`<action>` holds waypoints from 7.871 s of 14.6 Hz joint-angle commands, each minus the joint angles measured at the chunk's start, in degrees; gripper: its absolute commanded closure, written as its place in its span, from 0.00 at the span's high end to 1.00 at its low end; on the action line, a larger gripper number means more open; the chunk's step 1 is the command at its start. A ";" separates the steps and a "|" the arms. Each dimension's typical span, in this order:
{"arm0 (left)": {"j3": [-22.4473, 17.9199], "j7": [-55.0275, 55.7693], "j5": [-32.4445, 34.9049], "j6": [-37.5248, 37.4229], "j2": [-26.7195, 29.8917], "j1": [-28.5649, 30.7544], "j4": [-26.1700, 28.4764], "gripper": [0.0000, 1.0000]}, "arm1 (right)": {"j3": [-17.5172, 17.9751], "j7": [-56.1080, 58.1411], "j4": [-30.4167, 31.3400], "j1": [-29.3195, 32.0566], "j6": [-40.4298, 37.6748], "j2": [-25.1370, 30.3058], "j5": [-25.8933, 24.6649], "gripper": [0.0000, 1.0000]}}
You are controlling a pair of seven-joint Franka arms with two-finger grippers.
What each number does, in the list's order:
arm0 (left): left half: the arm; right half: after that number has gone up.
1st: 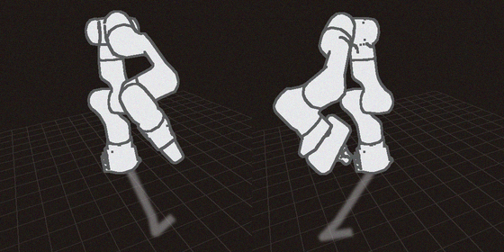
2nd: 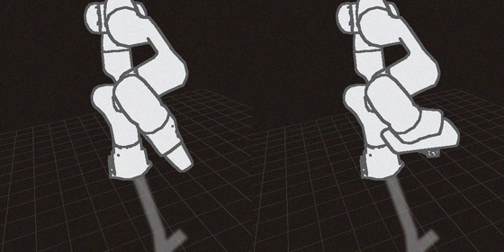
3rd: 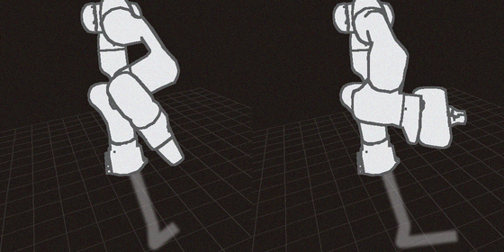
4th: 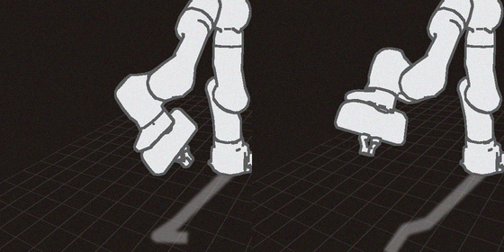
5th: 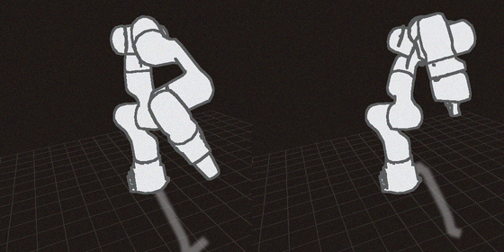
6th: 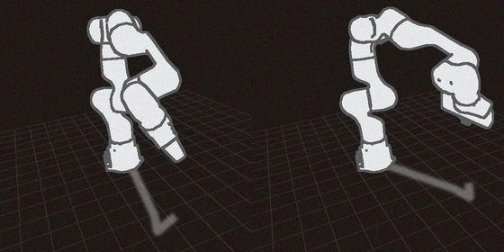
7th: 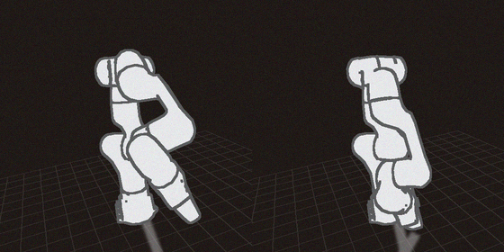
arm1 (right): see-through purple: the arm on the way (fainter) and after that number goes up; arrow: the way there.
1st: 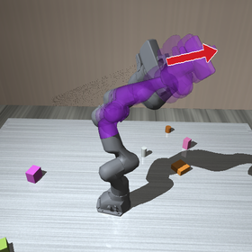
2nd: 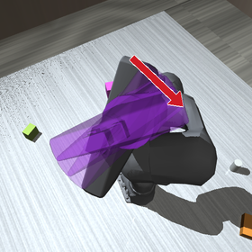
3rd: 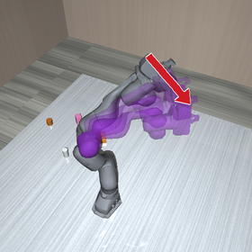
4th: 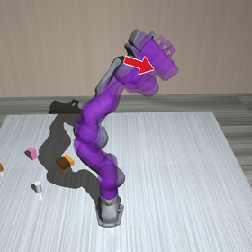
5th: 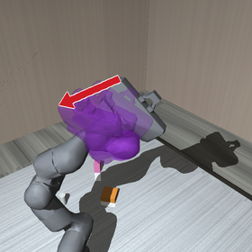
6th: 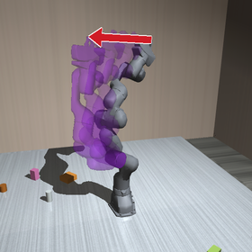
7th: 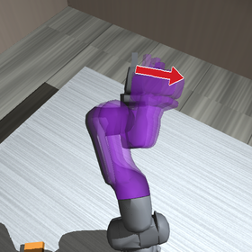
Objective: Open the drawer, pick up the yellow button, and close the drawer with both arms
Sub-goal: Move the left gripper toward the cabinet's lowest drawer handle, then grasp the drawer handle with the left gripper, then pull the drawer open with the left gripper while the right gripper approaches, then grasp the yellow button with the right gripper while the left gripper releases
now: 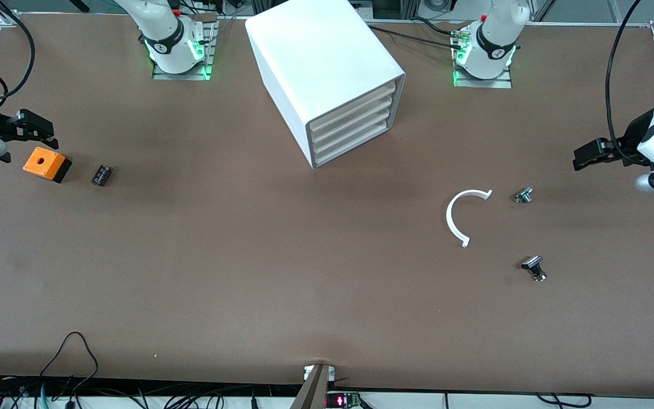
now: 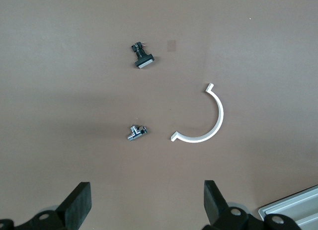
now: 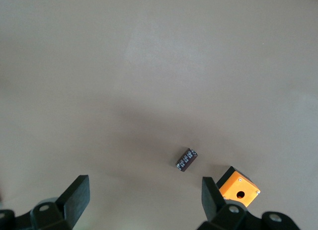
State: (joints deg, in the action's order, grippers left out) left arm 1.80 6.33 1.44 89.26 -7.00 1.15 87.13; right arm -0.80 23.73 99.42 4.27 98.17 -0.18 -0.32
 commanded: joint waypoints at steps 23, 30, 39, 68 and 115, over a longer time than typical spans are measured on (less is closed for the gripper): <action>0.40 -0.87 -0.82 0.21 -0.12 0.25 -0.56 1.00 | 1.94 -0.09 -1.77 -5.06 0.10 -4.48 1.02 1.00; 1.71 -0.97 -1.88 0.21 -0.64 -0.80 2.50 1.00 | 1.77 3.85 -1.77 -4.71 -0.17 -5.01 1.02 1.00; 4.35 -1.32 -17.83 -2.60 -3.63 -1.59 15.59 1.00 | 1.50 7.55 -2.83 -4.35 -1.23 -5.01 0.84 1.00; 26.85 -23.03 -63.76 16.91 -5.83 -3.44 43.04 0.83 | 2.64 21.36 -10.99 -12.52 -0.26 -10.63 -0.03 1.00; 9.72 -42.89 -62.61 16.47 -11.63 -3.08 34.07 0.05 | 7.21 25.57 -23.56 -37.74 6.52 -19.77 -0.56 1.00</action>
State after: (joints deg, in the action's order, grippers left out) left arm 12.71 -38.53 -62.90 101.27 -17.62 -1.38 122.22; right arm 5.09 48.80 80.34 -31.26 107.17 -17.35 -0.28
